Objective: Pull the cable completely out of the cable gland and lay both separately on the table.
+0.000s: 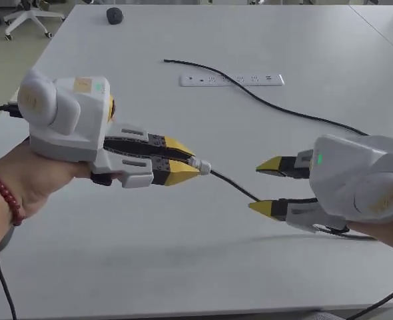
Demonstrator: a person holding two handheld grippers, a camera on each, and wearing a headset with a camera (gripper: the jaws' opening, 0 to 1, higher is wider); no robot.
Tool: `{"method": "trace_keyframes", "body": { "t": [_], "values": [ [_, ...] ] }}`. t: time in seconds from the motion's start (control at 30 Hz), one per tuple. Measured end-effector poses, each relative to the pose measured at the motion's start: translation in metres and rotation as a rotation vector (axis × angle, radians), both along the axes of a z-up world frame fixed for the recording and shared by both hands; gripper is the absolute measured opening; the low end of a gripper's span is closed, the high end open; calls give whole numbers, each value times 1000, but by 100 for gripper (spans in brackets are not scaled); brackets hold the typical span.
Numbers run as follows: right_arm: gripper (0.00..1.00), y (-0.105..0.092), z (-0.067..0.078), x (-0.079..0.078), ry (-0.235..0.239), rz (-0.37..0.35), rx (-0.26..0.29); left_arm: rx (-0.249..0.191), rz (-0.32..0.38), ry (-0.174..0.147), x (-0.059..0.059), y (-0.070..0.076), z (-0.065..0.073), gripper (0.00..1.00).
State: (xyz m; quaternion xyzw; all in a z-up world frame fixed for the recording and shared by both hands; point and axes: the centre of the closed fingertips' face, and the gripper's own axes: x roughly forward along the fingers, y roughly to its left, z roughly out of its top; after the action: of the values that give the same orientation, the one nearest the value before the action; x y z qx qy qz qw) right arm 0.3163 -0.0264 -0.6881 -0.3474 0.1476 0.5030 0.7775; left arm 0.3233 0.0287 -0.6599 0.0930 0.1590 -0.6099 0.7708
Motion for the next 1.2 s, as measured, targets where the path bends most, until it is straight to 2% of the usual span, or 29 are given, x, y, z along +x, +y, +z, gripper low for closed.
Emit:
{"method": "trace_keyframes", "body": {
  "t": [0.13,0.33,0.5,0.67,0.77,0.93,1.2],
  "values": [
    [28,18,20,-1,-41,41,25,-1,0,-2,0,0,0,15],
    [29,29,28,-5,-62,76,26,-5,-2,-4,0,-1,2,15],
    [30,33,28,-6,-66,86,19,-8,-2,-4,0,-1,2,15],
    [19,35,18,-5,-54,91,-16,-12,-4,-3,-1,-3,2,15],
    [18,39,18,-6,-52,96,-14,-14,-9,-3,-2,-4,3,15],
    [8,41,15,-3,-57,100,-32,-18,-11,-3,-3,-5,4,15],
    [1,42,14,-2,-55,101,-36,-28,-16,-2,-5,-6,5,15]
  ]
}}
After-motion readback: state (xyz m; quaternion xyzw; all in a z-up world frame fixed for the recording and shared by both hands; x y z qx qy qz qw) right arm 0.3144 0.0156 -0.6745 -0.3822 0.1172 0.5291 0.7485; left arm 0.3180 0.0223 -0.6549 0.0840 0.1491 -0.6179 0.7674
